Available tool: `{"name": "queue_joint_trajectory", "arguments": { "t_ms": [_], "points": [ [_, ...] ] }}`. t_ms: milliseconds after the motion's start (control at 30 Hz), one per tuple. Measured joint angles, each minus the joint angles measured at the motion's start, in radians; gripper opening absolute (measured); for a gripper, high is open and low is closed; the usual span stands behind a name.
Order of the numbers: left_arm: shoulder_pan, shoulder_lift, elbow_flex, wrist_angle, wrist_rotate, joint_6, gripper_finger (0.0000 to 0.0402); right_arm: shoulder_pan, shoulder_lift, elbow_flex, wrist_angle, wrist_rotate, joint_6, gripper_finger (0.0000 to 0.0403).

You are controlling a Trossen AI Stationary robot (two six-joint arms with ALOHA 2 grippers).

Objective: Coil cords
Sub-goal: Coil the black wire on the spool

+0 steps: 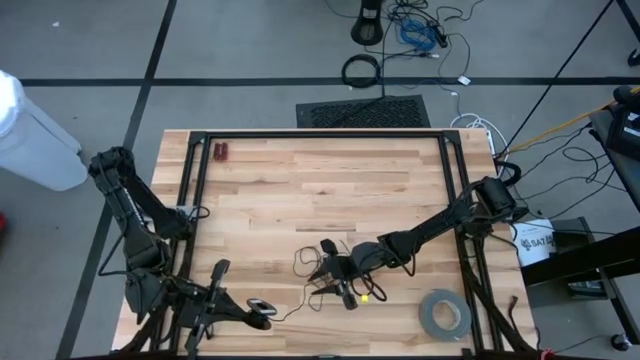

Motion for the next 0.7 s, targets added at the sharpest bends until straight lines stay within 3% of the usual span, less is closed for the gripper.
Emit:
{"name": "queue_joint_trajectory", "arguments": {
  "t_ms": [233,533,700],
  "points": [
    [0.011,0.000,0.000,0.024,0.000,0.030,0.0000,0.000,0.000,0.001,0.035,0.008,0.001,0.0010],
    [0.083,0.008,0.000,0.073,0.014,0.066,0.0000,0.010,0.000,0.001,0.047,0.029,0.010,0.0001],
    [0.122,0.028,0.000,0.157,0.158,0.129,0.0000,0.022,0.000,0.001,0.049,0.040,0.009,0.0001]
  ]
}}
